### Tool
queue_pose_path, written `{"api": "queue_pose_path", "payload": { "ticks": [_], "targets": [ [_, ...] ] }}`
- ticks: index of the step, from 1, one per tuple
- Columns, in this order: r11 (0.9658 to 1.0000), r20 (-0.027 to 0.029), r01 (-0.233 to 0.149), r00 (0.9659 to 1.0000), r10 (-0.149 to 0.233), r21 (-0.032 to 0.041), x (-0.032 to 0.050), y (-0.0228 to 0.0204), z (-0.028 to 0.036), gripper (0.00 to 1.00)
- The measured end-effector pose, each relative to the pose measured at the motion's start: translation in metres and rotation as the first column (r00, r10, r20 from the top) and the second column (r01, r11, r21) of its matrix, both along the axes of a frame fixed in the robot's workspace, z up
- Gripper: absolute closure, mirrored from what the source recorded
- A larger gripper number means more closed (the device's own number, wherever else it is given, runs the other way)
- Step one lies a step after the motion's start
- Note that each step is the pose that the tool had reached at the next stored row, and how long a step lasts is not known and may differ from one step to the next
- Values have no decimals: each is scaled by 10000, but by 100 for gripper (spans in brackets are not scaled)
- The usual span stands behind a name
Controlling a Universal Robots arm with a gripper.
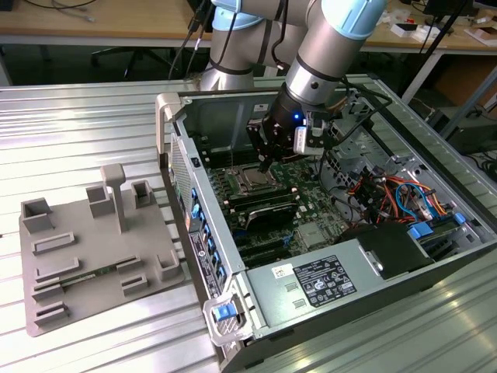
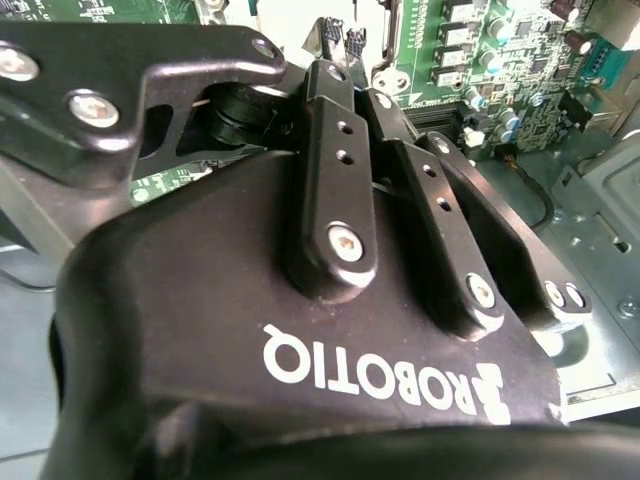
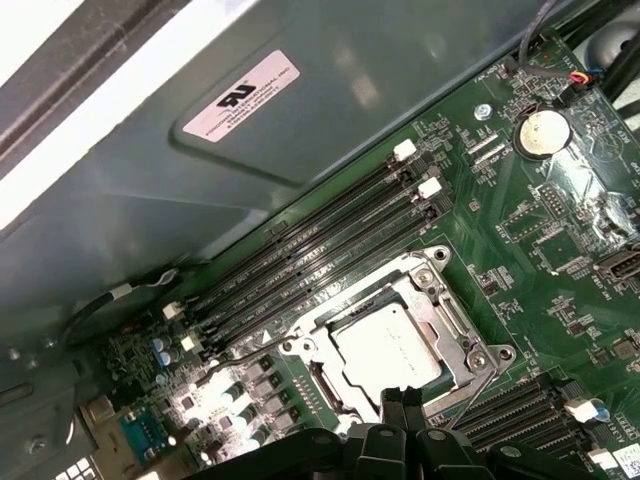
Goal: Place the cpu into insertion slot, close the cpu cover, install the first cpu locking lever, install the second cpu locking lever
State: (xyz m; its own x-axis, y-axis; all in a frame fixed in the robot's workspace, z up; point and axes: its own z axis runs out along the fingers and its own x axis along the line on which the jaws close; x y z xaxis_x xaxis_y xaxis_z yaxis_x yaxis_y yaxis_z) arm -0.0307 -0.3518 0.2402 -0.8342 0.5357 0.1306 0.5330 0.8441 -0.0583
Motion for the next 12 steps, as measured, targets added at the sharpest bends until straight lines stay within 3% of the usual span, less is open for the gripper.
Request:
{"api": "queue_pose_path", "payload": {
  "ticks": [12],
  "targets": [
    [9999,0,-151,9999,151,-1,0,0,0,89]
  ]
}}
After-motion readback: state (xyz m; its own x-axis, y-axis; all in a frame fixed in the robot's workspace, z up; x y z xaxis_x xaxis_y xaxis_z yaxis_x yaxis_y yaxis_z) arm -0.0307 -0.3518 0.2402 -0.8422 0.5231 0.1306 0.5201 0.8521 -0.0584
